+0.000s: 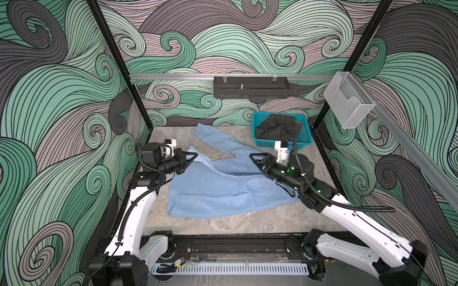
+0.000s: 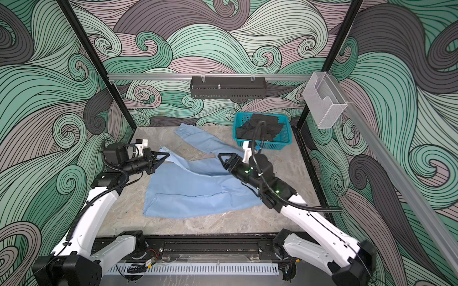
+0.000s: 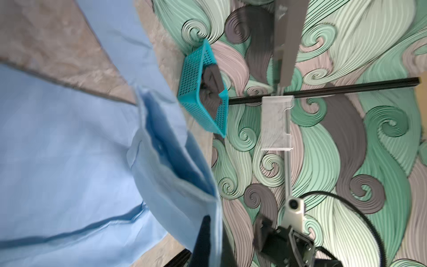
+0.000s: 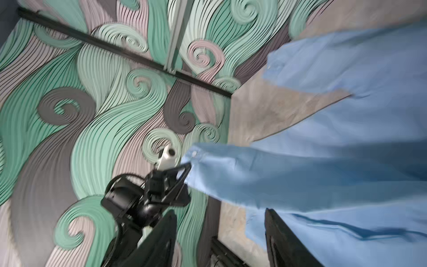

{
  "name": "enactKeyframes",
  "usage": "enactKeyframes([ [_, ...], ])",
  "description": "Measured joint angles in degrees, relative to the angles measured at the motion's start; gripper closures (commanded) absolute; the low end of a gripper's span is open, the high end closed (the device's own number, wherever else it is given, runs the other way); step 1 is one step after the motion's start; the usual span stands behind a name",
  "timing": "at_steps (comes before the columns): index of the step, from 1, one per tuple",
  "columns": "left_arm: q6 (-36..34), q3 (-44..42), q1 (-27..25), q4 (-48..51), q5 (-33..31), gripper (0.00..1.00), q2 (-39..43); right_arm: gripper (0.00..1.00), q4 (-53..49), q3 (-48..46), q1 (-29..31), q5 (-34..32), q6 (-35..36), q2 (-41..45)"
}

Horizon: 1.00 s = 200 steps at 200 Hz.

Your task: Fold and stack the long sleeve shirts

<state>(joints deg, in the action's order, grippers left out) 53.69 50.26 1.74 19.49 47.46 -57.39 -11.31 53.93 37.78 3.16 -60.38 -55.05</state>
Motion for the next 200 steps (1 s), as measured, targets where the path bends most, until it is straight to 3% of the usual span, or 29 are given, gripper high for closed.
enactKeyframes([
  [19, -4.8, -2.6, -0.4, 5.9, 0.4, 1.0, 1.3, 0.48, -11.1, 2.1, -6.9, -1.4, 5.2, -1.3],
  [54, -13.4, -4.6, -0.7, 16.7, -1.4, 1.0, 3.9, 0.55, -23.9, 1.2, -15.5, 1.2, 11.4, -12.6],
  [128, -17.3, -10.1, -0.7, 24.9, -10.3, 1.0, 10.9, 0.61, -30.8, 0.1, -17.1, 4.3, 16.0, -23.2],
  [135, -17.2, -10.1, -0.7, 25.2, -11.4, 1.0, 11.1, 0.59, -31.1, 0.3, -17.2, 4.3, 16.2, -23.7],
  [149, -17.1, -10.0, -0.7, 26.4, -13.9, 1.0, 11.6, 0.44, -32.0, 1.4, -17.2, 4.2, 16.5, -24.2],
  [161, -16.9, -10.0, -0.7, 27.3, -15.9, 1.0, 12.2, 0.37, -33.0, 3.0, -17.3, 4.2, 17.0, -24.5],
  [200, -16.0, -10.0, -0.7, 27.5, -20.2, 1.0, 14.0, 0.33, -33.2, 4.7, -18.9, 6.4, 16.4, -27.0],
])
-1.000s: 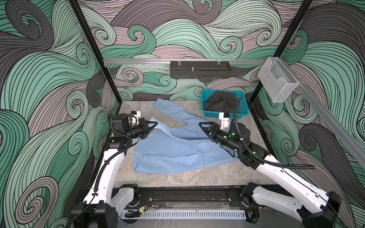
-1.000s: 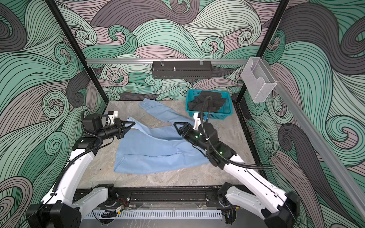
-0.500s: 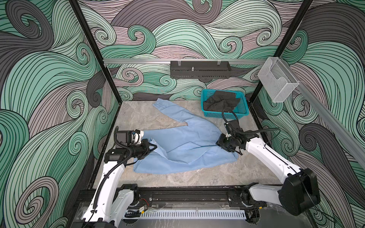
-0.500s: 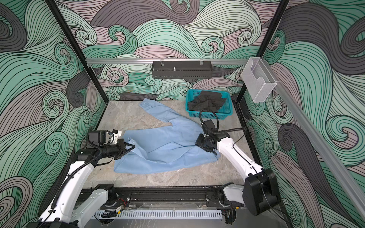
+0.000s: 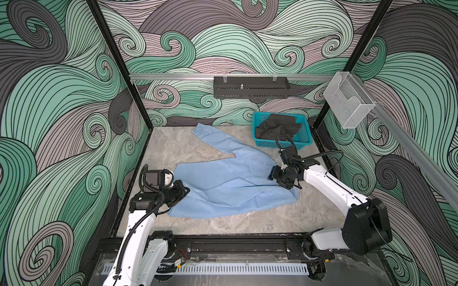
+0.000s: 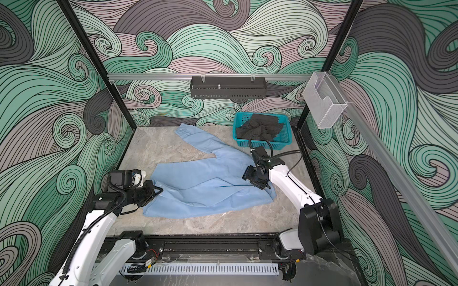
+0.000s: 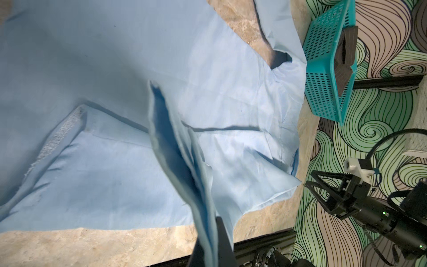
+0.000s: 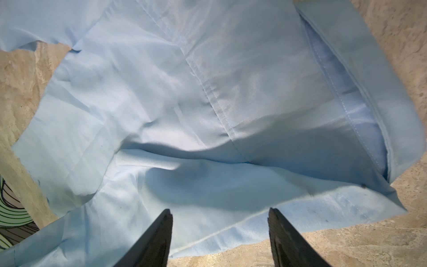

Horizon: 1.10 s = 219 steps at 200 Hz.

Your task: Fold and stack the long sleeve shirts

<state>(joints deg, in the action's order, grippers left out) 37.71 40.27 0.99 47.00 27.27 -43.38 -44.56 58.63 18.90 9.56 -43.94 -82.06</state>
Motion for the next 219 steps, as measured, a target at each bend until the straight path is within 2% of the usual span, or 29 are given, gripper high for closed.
enactKeyframes([
  [45, 0.2, 1.7, 0.0, -1.4, -1.5, 1.0, -1.4, 0.37, 3.7, -2.9, -1.5, 7.3, -4.5, -6.1],
  [61, 0.1, 3.6, 0.0, -1.8, -1.9, 1.0, -2.7, 0.42, 5.2, -3.8, -1.6, 9.3, -6.1, -6.2],
  [77, -0.2, 5.4, 0.0, -2.3, -2.7, 1.0, -3.9, 0.51, 6.1, -4.3, -1.7, 10.7, -7.4, -6.1],
  [105, -1.0, 8.3, 0.0, -3.5, -3.2, 1.0, -6.1, 0.76, 8.1, -6.6, -3.2, 12.3, -8.3, -6.1],
  [115, -1.1, 9.3, 0.0, -4.3, -3.1, 1.0, -6.9, 0.79, 8.7, -8.0, -3.8, 12.5, -8.5, -6.1],
  [123, -1.1, 10.0, 0.0, -5.4, -2.9, 1.0, -7.6, 0.74, 8.9, -9.0, -4.4, 12.8, -8.8, -6.0],
  [135, -1.0, 11.4, 0.0, -7.1, -2.2, 1.0, -9.2, 0.5, 9.1, -10.3, -5.2, 13.2, -9.1, -5.7],
  [140, -0.9, 12.2, 0.0, -7.7, -1.8, 1.0, -10.0, 0.43, 9.0, -10.6, -5.4, 13.3, -9.4, -5.4],
  [155, -0.7, 14.9, 0.0, -9.0, -0.4, 1.0, -12.9, 0.32, 8.9, -11.1, -5.8, 13.5, -9.4, -3.9],
  [173, -0.6, 18.1, 0.0, -9.6, 1.8, 1.0, -16.0, 0.26, 9.1, -11.7, -5.9, 13.9, -10.1, 0.0],
  [219, 1.9, 21.2, -2.9, -12.4, 4.7, 1.0, -18.6, 0.26, 10.1, -15.6, -5.9, 14.9, -14.1, 11.2],
])
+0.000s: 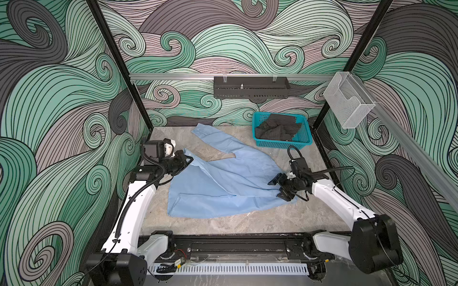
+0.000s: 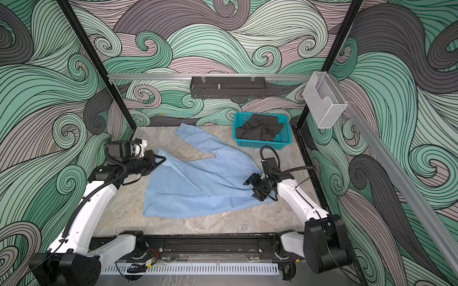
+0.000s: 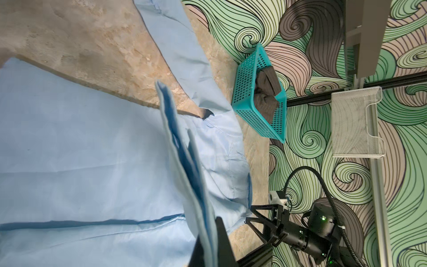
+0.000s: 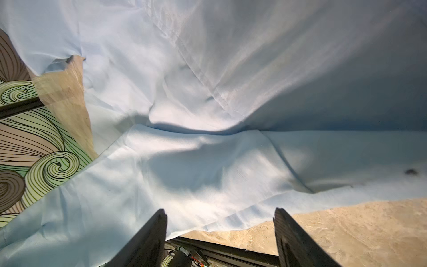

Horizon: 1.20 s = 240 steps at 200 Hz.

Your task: Fold and stack the long sleeve shirts

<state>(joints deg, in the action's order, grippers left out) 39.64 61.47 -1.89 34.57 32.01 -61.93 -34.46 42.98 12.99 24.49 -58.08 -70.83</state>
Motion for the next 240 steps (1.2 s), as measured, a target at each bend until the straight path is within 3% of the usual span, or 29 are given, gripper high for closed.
enactKeyframes([
  [38, 0.9, 9.4, -2.8, -2.8, 1.7, 1.0, -3.2, 0.3, 1.2, 0.4, 0.0, 0.0, -2.0, -1.1],
  [59, 0.2, 10.4, -2.8, -2.9, 1.7, 1.0, -1.4, 0.44, 1.5, 1.2, 0.0, 0.0, -2.5, -1.5],
  [86, -1.0, 0.0, -2.7, -3.0, 0.0, 1.0, 6.8, 0.6, 1.5, 2.6, -0.1, -0.2, -2.1, -1.5],
  [119, -1.9, -13.4, -2.7, -0.3, -1.8, 1.0, 13.1, 0.7, -0.2, 9.3, 0.0, -1.2, 1.2, -3.3],
  [159, -3.3, -18.7, -2.1, 4.1, -6.1, 1.0, 15.3, 0.88, -2.3, 12.4, 0.0, -3.3, 6.7, -9.0],
  [240, -3.4, -20.1, -0.7, 7.2, -11.6, 1.0, 17.6, 0.9, -4.6, 2.3, 0.0, -10.2, 11.8, -14.3],
])
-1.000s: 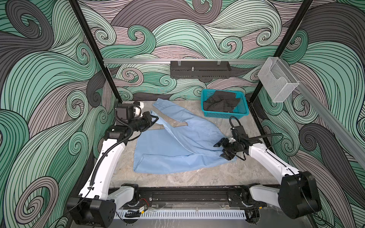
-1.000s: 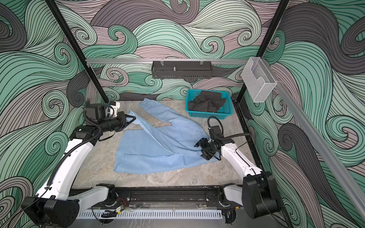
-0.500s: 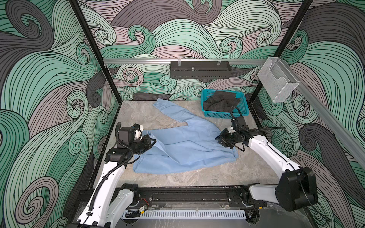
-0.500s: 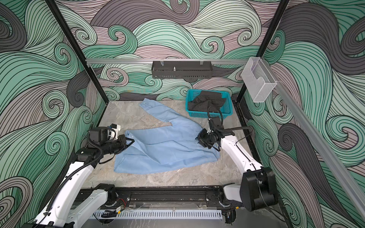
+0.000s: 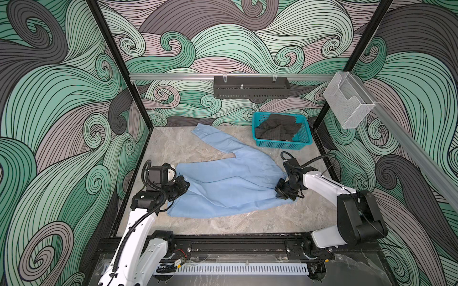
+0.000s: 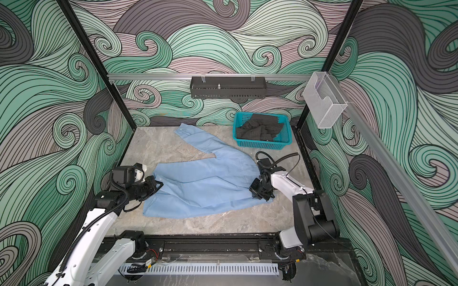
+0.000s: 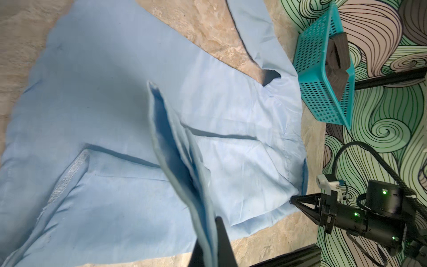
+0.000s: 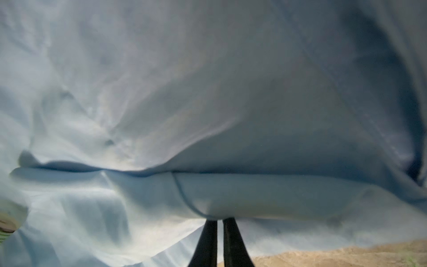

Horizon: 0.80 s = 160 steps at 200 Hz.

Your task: Fold and stack the long sleeve shirts

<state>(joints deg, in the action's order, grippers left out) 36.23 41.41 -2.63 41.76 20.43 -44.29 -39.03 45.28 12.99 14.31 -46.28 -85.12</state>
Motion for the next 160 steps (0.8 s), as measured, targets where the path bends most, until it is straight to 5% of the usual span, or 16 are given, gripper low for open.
enactKeyframes([
  [134, 4.5, -0.2, 0.8, -1.4, -5.8, 1.0, -7.2, 0.91, 2.2, -4.3, -1.4, -1.5, 0.4, 1.2],
  [160, 8.0, -4.9, 1.0, -0.4, -7.7, 1.0, -5.5, 0.79, 1.3, -4.3, -1.0, 0.1, 0.8, 4.3],
])
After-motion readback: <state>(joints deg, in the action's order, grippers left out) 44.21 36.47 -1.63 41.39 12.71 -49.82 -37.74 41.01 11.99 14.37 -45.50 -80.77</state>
